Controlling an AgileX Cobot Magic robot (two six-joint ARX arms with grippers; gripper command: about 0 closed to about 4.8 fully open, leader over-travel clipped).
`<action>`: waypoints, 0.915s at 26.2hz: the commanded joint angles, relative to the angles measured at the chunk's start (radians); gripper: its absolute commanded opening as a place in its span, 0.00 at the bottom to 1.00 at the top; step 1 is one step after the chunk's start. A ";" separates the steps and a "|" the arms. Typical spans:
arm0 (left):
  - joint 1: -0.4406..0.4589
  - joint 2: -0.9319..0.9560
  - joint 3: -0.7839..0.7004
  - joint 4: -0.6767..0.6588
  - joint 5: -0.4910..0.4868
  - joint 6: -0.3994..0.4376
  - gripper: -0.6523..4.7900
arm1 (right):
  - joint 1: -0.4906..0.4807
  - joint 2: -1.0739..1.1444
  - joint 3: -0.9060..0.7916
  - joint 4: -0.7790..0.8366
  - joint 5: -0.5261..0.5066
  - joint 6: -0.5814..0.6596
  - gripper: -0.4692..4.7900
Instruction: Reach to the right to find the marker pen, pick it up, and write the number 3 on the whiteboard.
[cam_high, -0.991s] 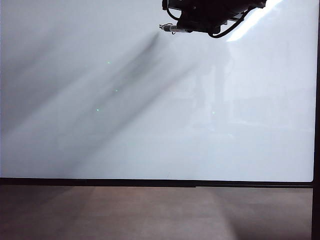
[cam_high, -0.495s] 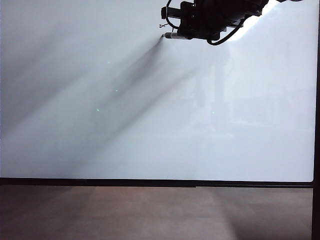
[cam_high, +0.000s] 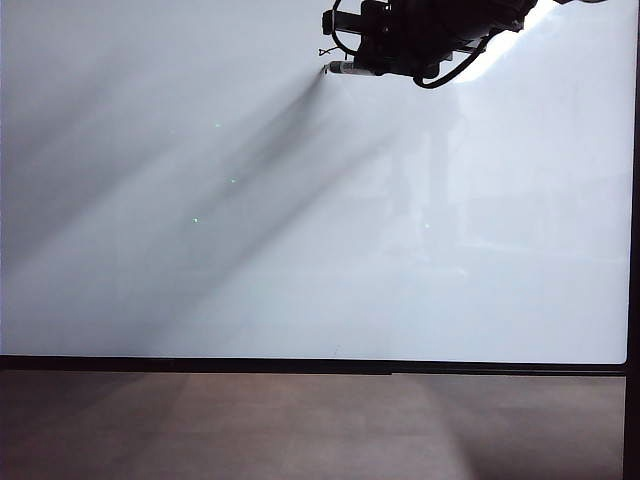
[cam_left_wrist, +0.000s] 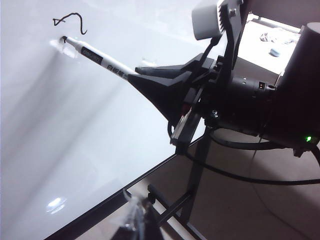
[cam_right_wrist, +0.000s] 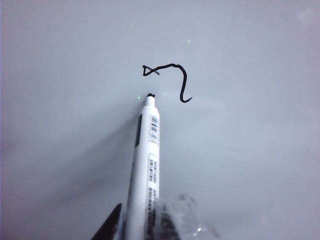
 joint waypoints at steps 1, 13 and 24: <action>-0.002 -0.003 0.002 0.003 0.001 0.003 0.11 | 0.000 -0.004 0.005 0.004 0.026 0.000 0.17; -0.002 -0.003 0.002 0.004 0.001 0.003 0.11 | 0.000 -0.009 0.005 -0.024 0.113 0.001 0.17; -0.002 -0.003 0.002 0.004 0.001 0.003 0.11 | 0.000 -0.030 0.004 -0.050 0.159 0.001 0.17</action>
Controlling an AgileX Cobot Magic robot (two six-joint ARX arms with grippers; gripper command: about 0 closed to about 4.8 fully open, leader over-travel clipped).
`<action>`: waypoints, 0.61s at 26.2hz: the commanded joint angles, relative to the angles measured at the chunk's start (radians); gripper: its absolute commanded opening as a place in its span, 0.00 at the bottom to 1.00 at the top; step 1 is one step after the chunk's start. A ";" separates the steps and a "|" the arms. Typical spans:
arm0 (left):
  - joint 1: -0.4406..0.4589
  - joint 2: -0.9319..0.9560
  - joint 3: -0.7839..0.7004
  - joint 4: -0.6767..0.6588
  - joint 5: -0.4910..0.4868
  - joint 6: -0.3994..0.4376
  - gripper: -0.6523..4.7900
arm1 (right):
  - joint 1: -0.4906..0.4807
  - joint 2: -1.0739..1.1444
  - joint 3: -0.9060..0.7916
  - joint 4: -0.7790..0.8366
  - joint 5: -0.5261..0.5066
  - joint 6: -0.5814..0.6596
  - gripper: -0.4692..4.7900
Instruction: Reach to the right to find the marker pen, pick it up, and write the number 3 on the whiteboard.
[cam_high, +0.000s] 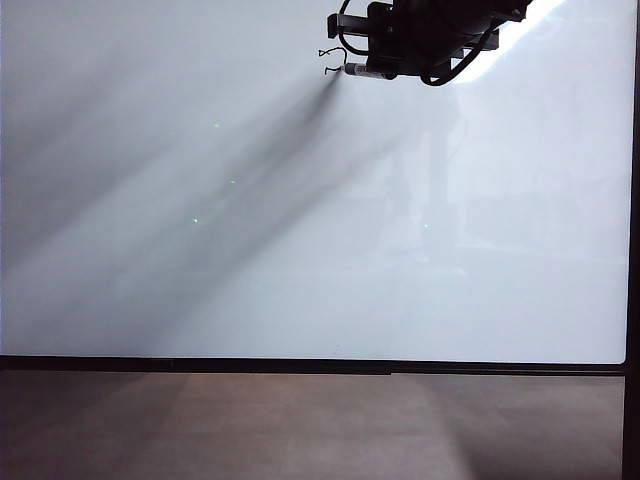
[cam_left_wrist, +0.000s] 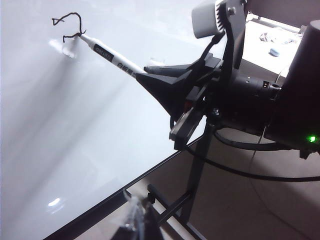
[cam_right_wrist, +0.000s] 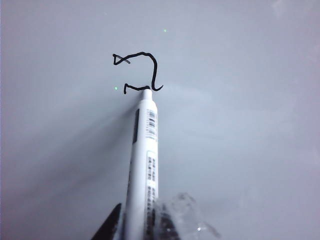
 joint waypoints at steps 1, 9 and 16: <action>-0.002 -0.003 0.002 0.005 0.001 0.003 0.11 | -0.003 -0.007 0.005 0.008 0.050 0.001 0.17; -0.002 -0.003 0.002 0.005 0.001 0.003 0.11 | -0.003 -0.008 0.005 0.008 0.058 0.001 0.17; -0.002 -0.003 0.002 0.006 0.001 0.003 0.11 | -0.003 -0.008 0.005 0.007 0.064 0.001 0.17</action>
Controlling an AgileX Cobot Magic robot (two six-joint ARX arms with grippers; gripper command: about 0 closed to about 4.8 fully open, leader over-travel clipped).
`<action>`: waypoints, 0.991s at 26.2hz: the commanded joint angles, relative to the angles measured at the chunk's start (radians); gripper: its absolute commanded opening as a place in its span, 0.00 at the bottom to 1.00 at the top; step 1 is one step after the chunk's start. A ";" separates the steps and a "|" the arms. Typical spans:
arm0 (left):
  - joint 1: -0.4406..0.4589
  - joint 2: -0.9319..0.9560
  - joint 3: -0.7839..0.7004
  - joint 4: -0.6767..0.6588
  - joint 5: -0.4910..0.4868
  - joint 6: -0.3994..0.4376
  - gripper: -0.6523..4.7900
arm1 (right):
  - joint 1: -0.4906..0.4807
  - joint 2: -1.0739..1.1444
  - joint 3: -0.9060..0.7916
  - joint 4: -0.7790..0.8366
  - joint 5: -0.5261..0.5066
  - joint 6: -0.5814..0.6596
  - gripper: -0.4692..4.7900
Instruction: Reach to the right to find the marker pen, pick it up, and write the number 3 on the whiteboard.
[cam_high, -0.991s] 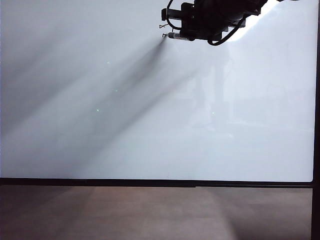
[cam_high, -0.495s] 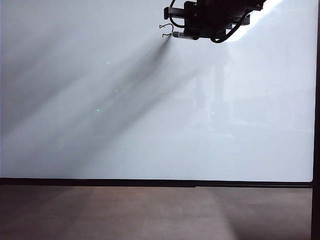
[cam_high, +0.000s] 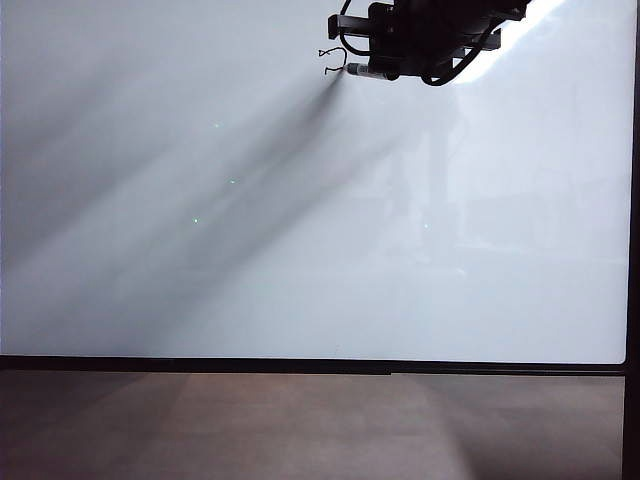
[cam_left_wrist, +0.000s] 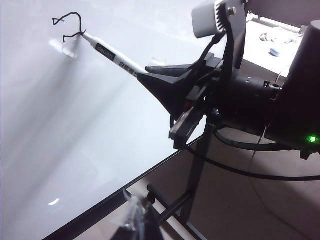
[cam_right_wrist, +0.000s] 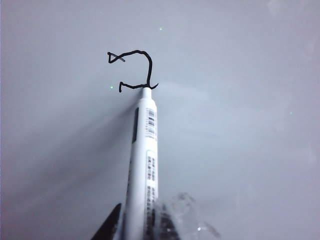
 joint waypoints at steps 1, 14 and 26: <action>-0.002 -0.003 0.002 0.006 0.001 0.003 0.11 | -0.005 -0.006 0.005 0.008 0.043 0.002 0.17; -0.002 -0.003 0.002 0.006 0.001 0.003 0.11 | -0.003 -0.006 0.005 -0.070 0.013 0.007 0.17; -0.002 -0.003 0.002 0.006 0.001 0.003 0.11 | -0.001 -0.023 0.005 -0.124 -0.007 0.009 0.17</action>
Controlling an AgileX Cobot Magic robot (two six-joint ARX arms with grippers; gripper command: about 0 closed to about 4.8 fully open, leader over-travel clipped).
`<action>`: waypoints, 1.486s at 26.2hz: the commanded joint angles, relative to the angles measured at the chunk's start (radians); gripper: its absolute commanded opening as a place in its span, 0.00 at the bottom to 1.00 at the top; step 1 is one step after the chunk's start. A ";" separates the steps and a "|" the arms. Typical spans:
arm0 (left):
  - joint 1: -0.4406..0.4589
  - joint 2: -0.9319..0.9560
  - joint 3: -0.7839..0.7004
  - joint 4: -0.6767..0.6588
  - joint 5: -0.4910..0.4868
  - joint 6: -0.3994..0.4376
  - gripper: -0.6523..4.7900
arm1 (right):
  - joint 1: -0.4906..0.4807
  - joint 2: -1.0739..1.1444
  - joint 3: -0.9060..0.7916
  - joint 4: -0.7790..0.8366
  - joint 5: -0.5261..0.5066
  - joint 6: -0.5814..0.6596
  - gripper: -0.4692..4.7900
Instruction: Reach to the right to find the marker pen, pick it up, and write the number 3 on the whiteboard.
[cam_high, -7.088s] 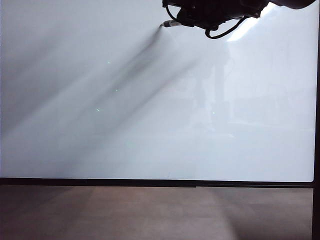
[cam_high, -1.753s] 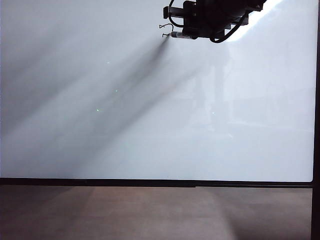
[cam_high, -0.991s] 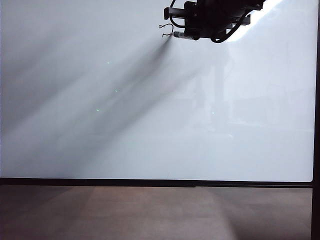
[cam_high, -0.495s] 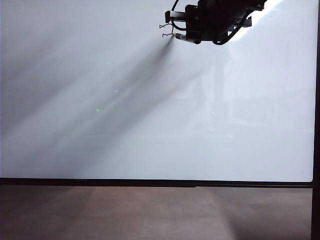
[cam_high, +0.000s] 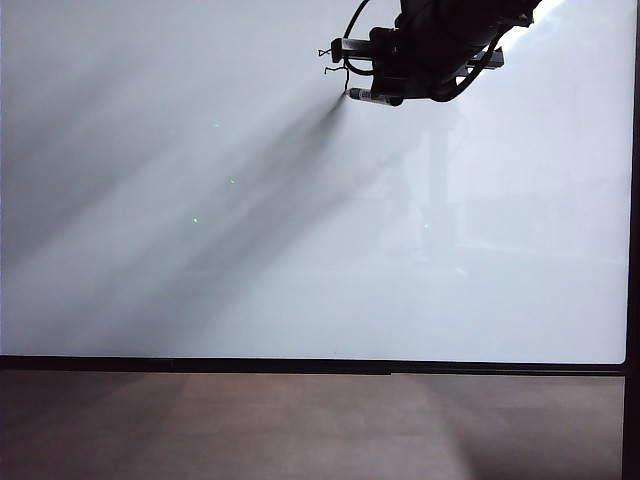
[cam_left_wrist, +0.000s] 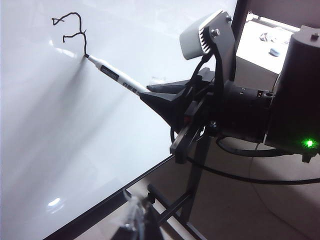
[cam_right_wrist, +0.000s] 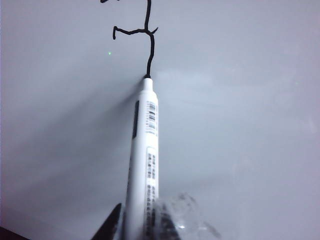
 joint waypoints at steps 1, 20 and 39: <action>-0.002 -0.003 0.002 0.006 0.001 0.003 0.11 | 0.001 -0.033 0.005 -0.012 -0.024 0.005 0.17; -0.002 -0.003 0.002 0.006 0.001 0.003 0.11 | -0.002 0.005 0.005 0.064 -0.135 0.004 0.17; -0.002 -0.003 0.002 0.006 0.001 0.003 0.11 | -0.002 0.029 0.005 0.089 -0.073 0.005 0.17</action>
